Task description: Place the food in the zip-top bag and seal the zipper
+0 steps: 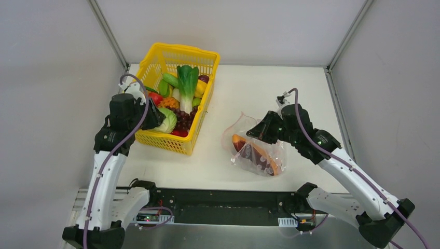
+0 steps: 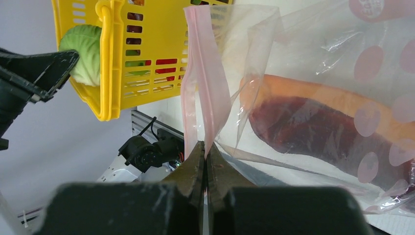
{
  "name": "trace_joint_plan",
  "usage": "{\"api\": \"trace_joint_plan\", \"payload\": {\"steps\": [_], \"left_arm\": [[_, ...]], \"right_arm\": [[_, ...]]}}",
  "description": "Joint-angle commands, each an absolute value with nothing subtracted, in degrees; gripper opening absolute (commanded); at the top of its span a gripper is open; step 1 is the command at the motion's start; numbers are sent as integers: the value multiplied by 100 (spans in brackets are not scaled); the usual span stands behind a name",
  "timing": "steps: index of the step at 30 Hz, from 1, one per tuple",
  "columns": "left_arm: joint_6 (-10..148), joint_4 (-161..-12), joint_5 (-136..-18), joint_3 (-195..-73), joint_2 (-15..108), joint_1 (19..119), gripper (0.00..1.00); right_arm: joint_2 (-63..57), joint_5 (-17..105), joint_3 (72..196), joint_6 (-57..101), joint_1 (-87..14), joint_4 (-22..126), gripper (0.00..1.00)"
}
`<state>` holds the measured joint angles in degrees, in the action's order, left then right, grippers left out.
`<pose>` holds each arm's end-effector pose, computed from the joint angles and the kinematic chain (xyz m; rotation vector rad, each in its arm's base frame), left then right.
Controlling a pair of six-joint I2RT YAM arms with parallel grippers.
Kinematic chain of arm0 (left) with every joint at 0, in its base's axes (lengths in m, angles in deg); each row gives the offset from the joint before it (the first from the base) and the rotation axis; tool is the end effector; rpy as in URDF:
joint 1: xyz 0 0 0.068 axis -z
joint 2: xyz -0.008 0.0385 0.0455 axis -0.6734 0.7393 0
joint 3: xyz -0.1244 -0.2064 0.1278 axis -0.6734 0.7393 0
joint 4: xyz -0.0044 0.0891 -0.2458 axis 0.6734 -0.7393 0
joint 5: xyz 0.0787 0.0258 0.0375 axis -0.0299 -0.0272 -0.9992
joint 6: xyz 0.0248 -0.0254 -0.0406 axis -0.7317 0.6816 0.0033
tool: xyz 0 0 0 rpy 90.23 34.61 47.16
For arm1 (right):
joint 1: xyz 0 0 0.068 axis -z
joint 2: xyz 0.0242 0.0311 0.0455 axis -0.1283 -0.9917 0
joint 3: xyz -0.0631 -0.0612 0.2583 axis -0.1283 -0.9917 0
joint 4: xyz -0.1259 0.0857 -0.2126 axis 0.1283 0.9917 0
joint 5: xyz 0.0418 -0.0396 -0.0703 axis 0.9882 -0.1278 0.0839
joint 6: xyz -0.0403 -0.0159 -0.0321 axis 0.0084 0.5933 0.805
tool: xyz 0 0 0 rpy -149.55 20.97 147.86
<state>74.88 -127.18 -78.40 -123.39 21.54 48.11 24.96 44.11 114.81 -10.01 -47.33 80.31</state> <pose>0.1765 -0.0223 0.3725 -0.1304 2.0660 -0.3713 0.1506 0.1329 0.3517 -0.1136 2.1642 0.9813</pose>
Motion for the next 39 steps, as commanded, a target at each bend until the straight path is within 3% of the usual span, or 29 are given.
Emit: {"api": "trace_joint_plan", "payload": {"steps": [1,11,23,39], "left_arm": [[8420,-11730,-6917,-12162,1257,4804,11],[9690,-10028,-5564,-11716,694,5225,10],[9777,-8519,-6544,-11528,1996,7770,10],[9227,-8811,-7384,-11855,3288,8835,13]], "right_arm": [[2595,4443,11526,-1092,-4756,7766,0],[2612,4683,11487,-1188,-4755,7562,0],[2636,4843,11455,-1209,-4754,7398,0],[2839,4945,11361,-1186,-4758,6997,0]]}}
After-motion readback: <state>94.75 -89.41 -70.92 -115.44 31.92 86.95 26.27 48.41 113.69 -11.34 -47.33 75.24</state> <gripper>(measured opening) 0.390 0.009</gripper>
